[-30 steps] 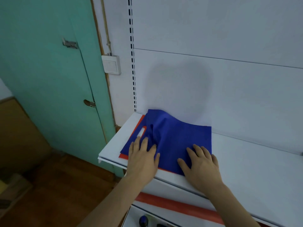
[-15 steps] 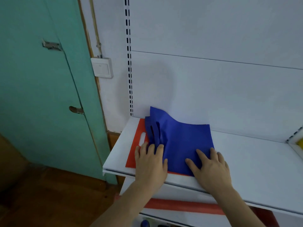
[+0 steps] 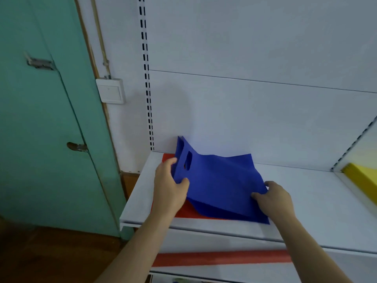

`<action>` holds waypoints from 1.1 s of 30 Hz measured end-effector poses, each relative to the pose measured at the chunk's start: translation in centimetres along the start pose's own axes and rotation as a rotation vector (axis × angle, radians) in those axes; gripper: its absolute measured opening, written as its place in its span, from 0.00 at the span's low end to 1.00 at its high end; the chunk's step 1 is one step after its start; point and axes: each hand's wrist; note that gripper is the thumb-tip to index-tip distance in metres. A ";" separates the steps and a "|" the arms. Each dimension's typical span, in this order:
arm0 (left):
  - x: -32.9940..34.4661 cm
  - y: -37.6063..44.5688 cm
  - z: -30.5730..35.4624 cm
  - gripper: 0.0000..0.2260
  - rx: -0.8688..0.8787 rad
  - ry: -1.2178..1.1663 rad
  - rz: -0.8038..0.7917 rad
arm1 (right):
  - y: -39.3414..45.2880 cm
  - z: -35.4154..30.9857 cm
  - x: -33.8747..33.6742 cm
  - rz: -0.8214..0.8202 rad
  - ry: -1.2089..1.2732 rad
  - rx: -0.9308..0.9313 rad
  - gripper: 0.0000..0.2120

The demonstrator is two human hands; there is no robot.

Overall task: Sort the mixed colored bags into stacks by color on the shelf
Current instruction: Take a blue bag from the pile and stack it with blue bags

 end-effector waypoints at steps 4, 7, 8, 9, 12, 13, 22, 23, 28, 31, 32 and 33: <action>-0.6 1.6 -0.2 0.30 -0.255 -0.144 -0.044 | 0.4 1.0 -0.2 -0.046 0.034 0.021 0.13; -1.0 2.9 -0.1 0.13 -0.266 0.127 -0.103 | 0.5 0.5 -0.6 -0.114 -0.017 0.015 0.14; -1.2 3.3 0.0 0.11 -0.230 0.275 -0.165 | 0.4 0.1 -0.5 -0.119 -0.060 0.009 0.16; -1.4 3.5 0.0 0.09 -0.185 0.419 -0.215 | 0.2 -0.3 -0.4 -0.115 -0.111 0.003 0.17; -1.8 3.2 -0.1 0.07 -0.061 0.623 -0.249 | 0.1 -1.4 0.2 -0.108 -0.158 -0.004 0.14; -1.9 2.9 -0.3 0.06 -0.030 0.629 -0.253 | 0.2 -1.5 0.4 -0.122 -0.145 0.006 0.13; -2.1 1.3 -0.7 0.17 0.161 0.276 -0.258 | 1.0 -0.7 0.0 -0.195 -0.070 0.038 0.15; -2.1 1.2 -0.8 0.17 0.171 0.230 -0.242 | 1.2 -0.4 -0.1 -0.185 -0.020 0.039 0.15; -2.2 1.9 -0.3 0.16 0.080 -0.070 -0.175 | 1.5 0.2 -1.7 -0.041 0.563 -0.077 0.31; -2.3 2.2 -0.5 0.14 0.100 -0.140 -0.158 | 1.3 -0.2 -3.0 0.027 0.788 -0.177 0.20; -2.3 2.4 -0.7 0.13 0.100 -0.158 -0.153 | 1.1 -0.2 -3.2 0.065 0.842 -0.198 0.17; -2.3 2.5 -0.9 0.12 0.095 -0.184 -0.154 | 0.9 -0.2 -3.5 0.102 0.869 -0.229 0.14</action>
Point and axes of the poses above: each hand's wrist, its own y-axis towards the middle knuckle, its own x-axis out of the palm, z = x × y, and after that the axes turned 3 degrees about -z, right-handed
